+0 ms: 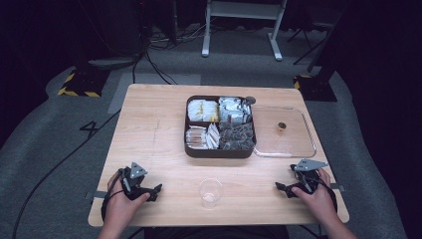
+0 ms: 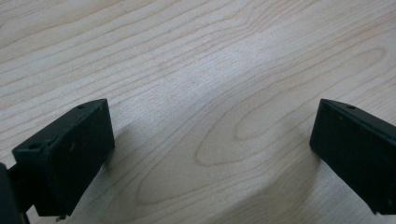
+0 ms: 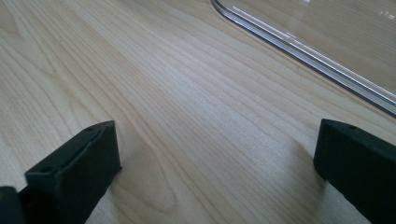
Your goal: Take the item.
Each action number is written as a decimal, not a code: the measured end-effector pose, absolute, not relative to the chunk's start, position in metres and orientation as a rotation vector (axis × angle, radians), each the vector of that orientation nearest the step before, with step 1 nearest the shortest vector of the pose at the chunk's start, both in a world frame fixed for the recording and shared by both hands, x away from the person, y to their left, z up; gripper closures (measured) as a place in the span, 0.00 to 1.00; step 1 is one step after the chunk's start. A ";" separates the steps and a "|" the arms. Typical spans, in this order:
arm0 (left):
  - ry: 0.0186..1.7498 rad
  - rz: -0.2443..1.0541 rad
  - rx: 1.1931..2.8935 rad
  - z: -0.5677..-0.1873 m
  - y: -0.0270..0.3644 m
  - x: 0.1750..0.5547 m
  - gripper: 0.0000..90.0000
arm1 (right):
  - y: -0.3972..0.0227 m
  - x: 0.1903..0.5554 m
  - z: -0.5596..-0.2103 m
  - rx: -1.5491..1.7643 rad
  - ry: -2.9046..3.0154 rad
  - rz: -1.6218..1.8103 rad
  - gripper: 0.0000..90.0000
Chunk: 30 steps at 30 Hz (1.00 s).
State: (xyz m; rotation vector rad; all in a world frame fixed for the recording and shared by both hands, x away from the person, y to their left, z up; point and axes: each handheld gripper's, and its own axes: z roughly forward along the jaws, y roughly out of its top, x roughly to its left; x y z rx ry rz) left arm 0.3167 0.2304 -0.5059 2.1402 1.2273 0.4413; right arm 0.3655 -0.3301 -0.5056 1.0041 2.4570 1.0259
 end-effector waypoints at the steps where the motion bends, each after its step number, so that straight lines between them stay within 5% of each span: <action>1: 1.227 0.446 2.138 -0.506 0.230 0.317 0.00 | -0.329 0.365 -0.506 1.007 2.453 1.021 0.00; 9: 1.221 0.446 2.133 -0.506 0.231 0.317 0.02 | -0.331 0.364 -0.506 0.987 2.467 1.028 0.01; 17: 1.233 0.456 2.080 -0.499 0.236 0.311 0.38 | -0.331 0.364 -0.506 0.982 2.472 1.031 0.01; 30: 1.159 0.440 2.065 -0.460 0.216 0.306 0.38 | -0.331 0.366 -0.506 0.967 2.481 1.034 0.01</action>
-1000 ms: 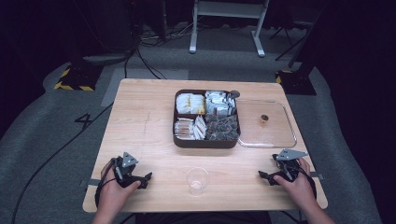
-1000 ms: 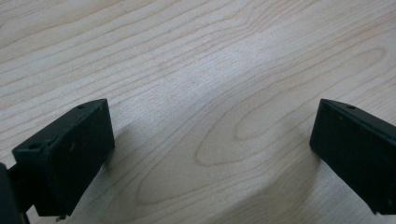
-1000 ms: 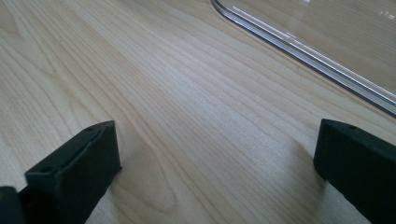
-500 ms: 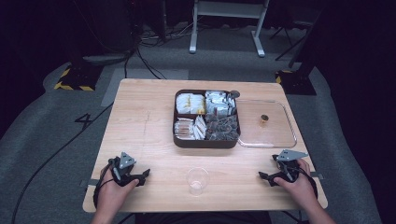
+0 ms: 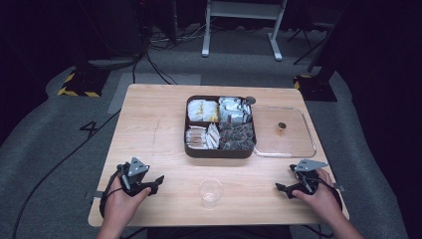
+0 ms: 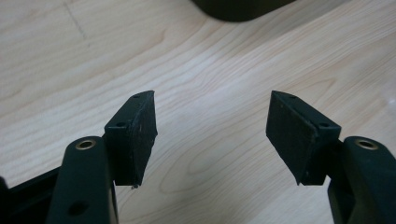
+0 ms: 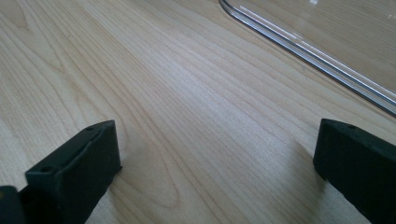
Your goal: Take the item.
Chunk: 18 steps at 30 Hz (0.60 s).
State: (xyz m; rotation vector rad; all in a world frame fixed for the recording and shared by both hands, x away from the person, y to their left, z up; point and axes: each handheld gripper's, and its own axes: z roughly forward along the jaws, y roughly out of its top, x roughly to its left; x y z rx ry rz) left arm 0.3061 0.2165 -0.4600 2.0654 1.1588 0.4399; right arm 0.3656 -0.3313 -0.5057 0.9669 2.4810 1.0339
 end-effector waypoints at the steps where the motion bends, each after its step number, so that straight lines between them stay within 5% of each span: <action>1: 1.134 0.414 2.051 -0.452 0.211 0.305 0.38 | -0.331 0.366 -0.506 0.966 2.482 1.034 0.01; 18: 1.078 0.423 1.994 -0.410 0.192 0.308 0.37 | -0.331 0.365 -0.506 0.968 2.478 1.033 0.01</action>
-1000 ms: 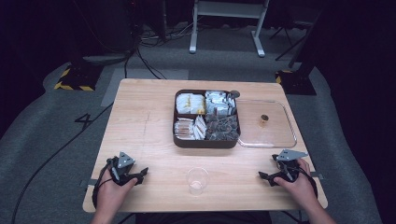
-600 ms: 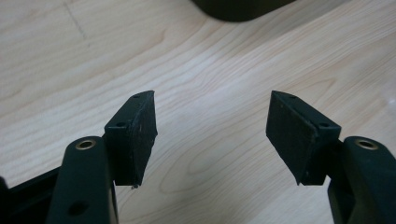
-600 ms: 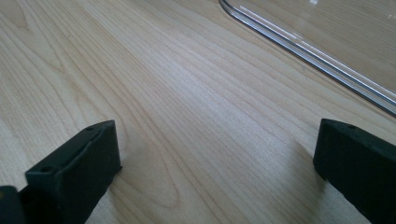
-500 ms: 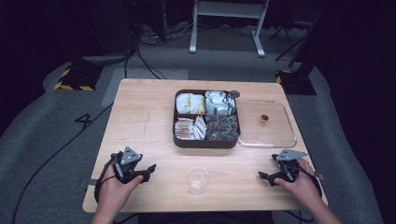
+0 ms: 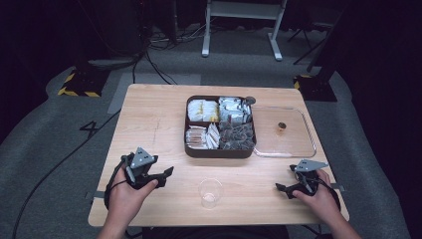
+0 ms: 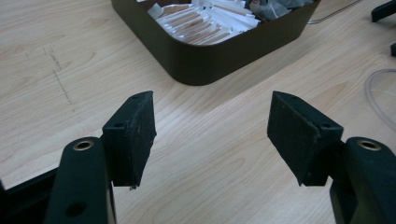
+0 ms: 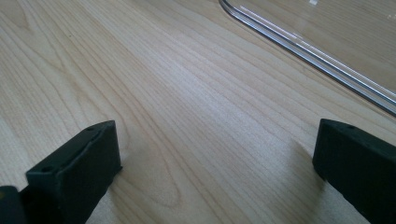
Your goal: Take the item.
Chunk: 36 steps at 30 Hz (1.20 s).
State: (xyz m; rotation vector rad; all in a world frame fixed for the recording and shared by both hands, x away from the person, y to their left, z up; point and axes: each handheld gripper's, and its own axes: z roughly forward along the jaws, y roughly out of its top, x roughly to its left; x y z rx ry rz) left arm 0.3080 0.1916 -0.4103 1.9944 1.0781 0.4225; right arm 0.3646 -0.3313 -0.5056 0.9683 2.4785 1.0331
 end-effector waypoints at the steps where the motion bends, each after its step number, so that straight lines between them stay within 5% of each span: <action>1: 1.074 0.417 2.002 -0.409 0.191 0.309 0.37 | -0.331 0.365 -0.506 0.968 2.479 1.033 0.01; 36: 0.906 0.421 2.040 -0.373 0.140 0.399 0.37 | -0.331 0.365 -0.506 0.969 2.478 1.036 0.01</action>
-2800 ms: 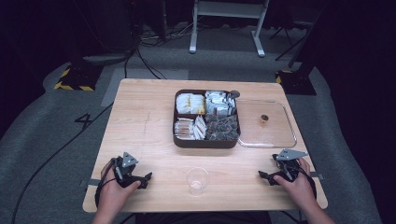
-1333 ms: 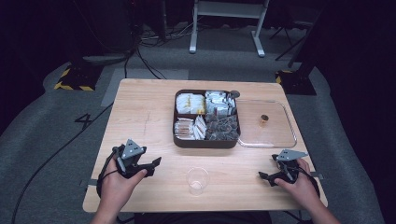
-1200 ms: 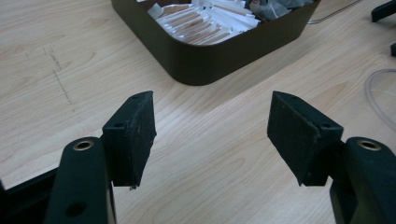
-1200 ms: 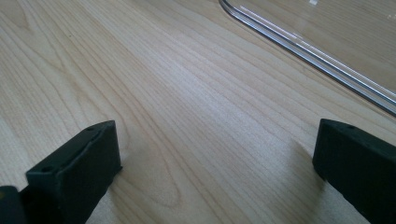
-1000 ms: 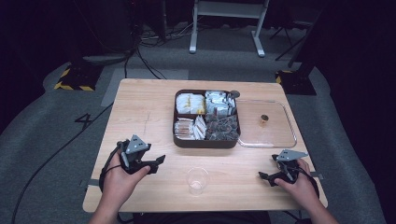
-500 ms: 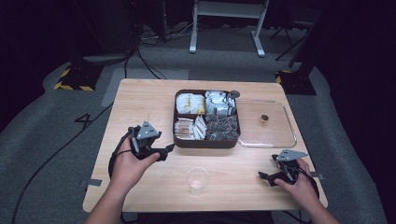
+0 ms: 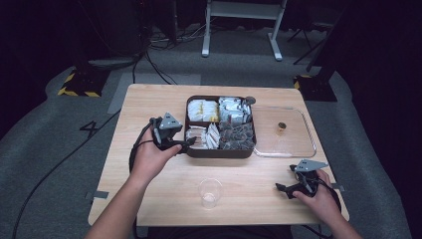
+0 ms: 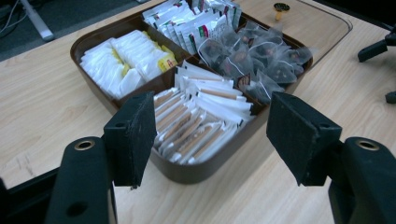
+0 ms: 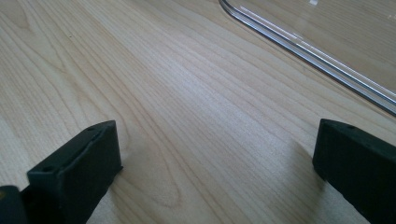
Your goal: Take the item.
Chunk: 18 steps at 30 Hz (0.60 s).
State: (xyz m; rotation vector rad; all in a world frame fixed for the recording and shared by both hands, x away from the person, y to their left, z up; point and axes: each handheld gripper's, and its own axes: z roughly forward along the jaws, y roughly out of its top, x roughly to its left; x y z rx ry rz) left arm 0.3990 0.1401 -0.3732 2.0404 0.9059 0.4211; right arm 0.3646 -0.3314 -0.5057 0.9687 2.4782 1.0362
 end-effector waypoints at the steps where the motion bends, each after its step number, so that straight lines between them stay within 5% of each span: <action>1: 0.909 0.423 2.036 -0.373 0.138 0.402 0.37 | -0.331 0.365 -0.506 0.969 2.478 1.036 0.01; 18: 0.917 0.459 2.031 -0.376 0.114 0.465 0.38 | -0.332 0.365 -0.506 0.965 2.481 1.040 0.01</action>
